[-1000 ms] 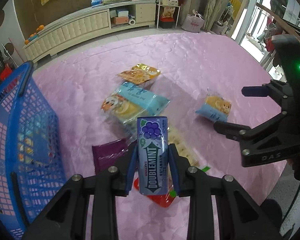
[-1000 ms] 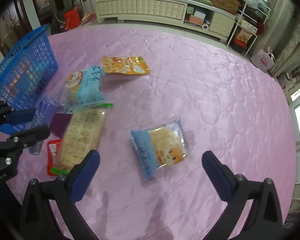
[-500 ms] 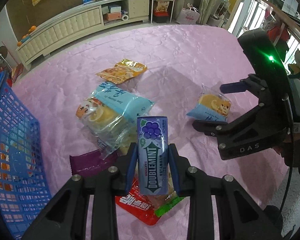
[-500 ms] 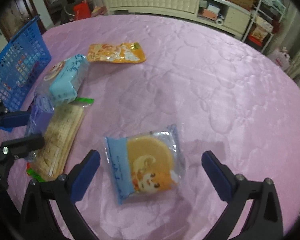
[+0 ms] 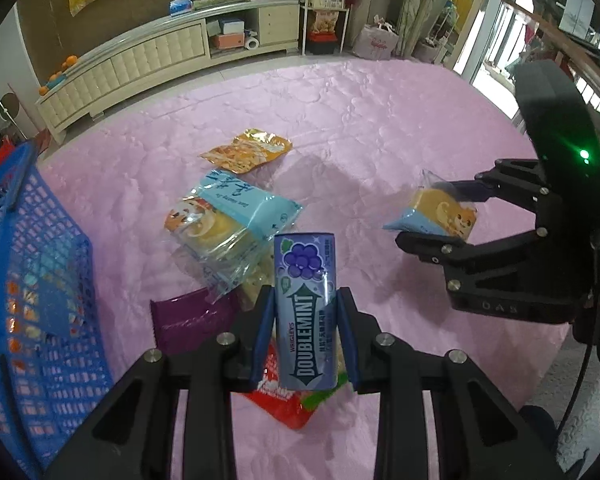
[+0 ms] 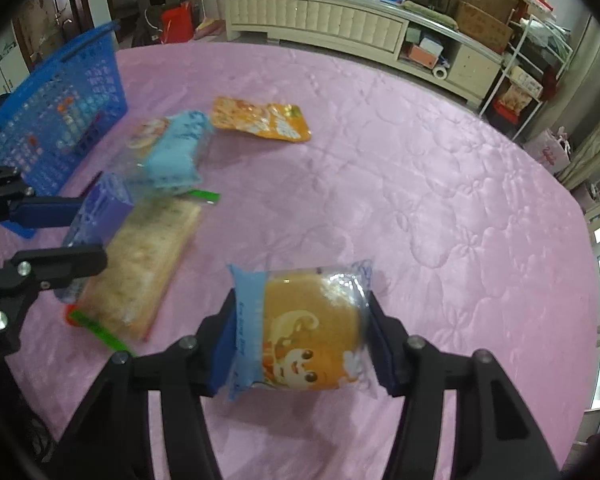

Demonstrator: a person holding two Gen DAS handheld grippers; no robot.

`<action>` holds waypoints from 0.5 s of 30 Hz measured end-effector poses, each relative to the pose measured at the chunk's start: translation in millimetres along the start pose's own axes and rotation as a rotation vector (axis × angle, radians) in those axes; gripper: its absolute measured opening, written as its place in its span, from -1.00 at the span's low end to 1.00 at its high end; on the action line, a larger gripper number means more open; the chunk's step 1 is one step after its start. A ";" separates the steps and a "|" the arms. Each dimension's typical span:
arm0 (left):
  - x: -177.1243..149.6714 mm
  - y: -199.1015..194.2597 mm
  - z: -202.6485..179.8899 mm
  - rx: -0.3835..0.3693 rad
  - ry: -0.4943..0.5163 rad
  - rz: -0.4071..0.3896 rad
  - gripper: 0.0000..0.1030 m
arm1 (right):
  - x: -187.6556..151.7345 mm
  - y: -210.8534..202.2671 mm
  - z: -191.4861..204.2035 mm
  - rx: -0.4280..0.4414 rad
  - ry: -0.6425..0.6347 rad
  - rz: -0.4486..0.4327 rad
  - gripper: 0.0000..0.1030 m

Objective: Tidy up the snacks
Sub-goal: 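Carry the gum and cake pack over the blue basket with both tools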

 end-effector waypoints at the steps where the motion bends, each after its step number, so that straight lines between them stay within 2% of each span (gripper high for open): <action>1: -1.1 -8.5 0.6 0.000 -0.003 -0.010 -0.45 | -1.2 -6.4 1.3 0.003 0.004 -0.006 0.19; 5: -5.2 -34.1 7.3 0.010 -0.005 -0.036 -0.45 | 0.5 -39.2 15.6 0.017 0.028 -0.036 0.19; 15: -15.9 -118.2 41.8 0.024 -0.038 -0.142 -0.45 | 33.4 -101.2 62.3 0.039 0.069 -0.132 0.19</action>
Point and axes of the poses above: each gripper's, at about its wrist camera, not at the fingertips, and y roughly the way its jaws point, z to its left, x to its top, the point moved 6 cm from there along y, roughly the way its jaws point, and after that the axes turned 4 degrees about -y, right-handed, at the moved point
